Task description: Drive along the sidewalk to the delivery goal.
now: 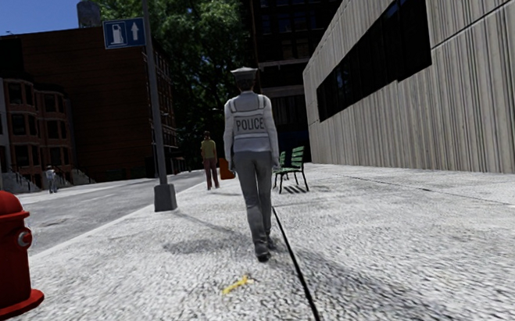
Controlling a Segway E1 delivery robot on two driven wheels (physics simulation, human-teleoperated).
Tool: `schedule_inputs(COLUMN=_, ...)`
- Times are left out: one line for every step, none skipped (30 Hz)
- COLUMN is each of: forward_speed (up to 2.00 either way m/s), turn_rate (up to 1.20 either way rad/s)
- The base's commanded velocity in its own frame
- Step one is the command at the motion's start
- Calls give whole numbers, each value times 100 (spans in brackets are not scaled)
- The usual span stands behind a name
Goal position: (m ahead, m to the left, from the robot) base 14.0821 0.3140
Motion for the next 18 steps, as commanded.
schedule_inputs(forward_speed=122, turn_rate=-8)
schedule_inputs(forward_speed=122, turn_rate=0)
schedule_inputs(forward_speed=122, turn_rate=0)
schedule_inputs(forward_speed=122, turn_rate=0)
schedule_inputs(forward_speed=122, turn_rate=0)
schedule_inputs(forward_speed=122, turn_rate=0)
schedule_inputs(forward_speed=122, turn_rate=0)
schedule_inputs(forward_speed=122, turn_rate=0)
schedule_inputs(forward_speed=122, turn_rate=0)
schedule_inputs(forward_speed=122, turn_rate=0)
schedule_inputs(forward_speed=122, turn_rate=0)
schedule_inputs(forward_speed=122, turn_rate=0)
schedule_inputs(forward_speed=122, turn_rate=0)
schedule_inputs(forward_speed=121, turn_rate=0)
schedule_inputs(forward_speed=120, turn_rate=0)
schedule_inputs(forward_speed=120, turn_rate=0)
schedule_inputs(forward_speed=120, turn_rate=0)
schedule_inputs(forward_speed=120, turn_rate=0)
